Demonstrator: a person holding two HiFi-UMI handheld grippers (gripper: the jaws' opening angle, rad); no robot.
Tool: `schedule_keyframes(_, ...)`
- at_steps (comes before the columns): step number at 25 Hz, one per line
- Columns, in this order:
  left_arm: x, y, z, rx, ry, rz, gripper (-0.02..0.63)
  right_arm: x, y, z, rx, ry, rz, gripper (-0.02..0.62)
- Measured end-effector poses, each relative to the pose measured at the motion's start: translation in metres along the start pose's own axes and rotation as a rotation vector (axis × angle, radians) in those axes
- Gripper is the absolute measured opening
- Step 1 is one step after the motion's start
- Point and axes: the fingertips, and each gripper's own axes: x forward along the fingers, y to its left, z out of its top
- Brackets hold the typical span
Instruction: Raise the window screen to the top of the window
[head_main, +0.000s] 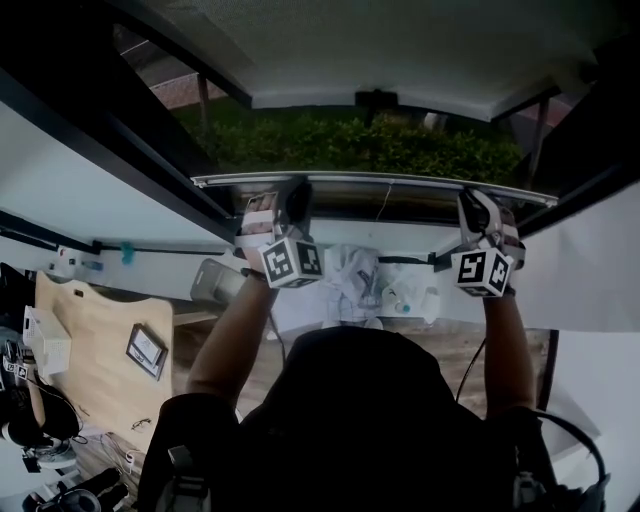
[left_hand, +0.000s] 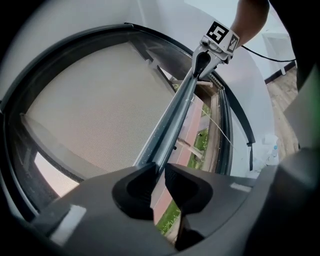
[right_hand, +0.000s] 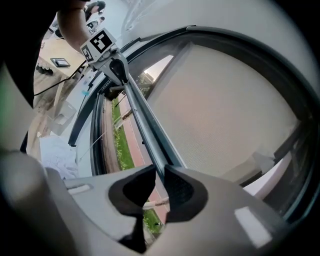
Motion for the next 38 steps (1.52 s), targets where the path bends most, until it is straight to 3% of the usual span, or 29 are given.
schedule_keyframes(16, -0.013, 0.045, 0.025, -0.011, -0.048, 0.072, 0.061, -0.011, -0.040, 0.019, 0.005, -0.035, -0.071, 0.060)
schedule_keyframes(22, -0.015, 0.064, 0.036, 0.035, -0.045, 0.087, 0.060, -0.015, -0.058, 0.030, -0.015, -0.049, -0.092, 0.061)
schedule_keyframes(38, -0.030, 0.118, 0.068, 0.061, -0.111, 0.163, 0.060, -0.030, -0.112, 0.063, -0.029, -0.123, -0.156, 0.061)
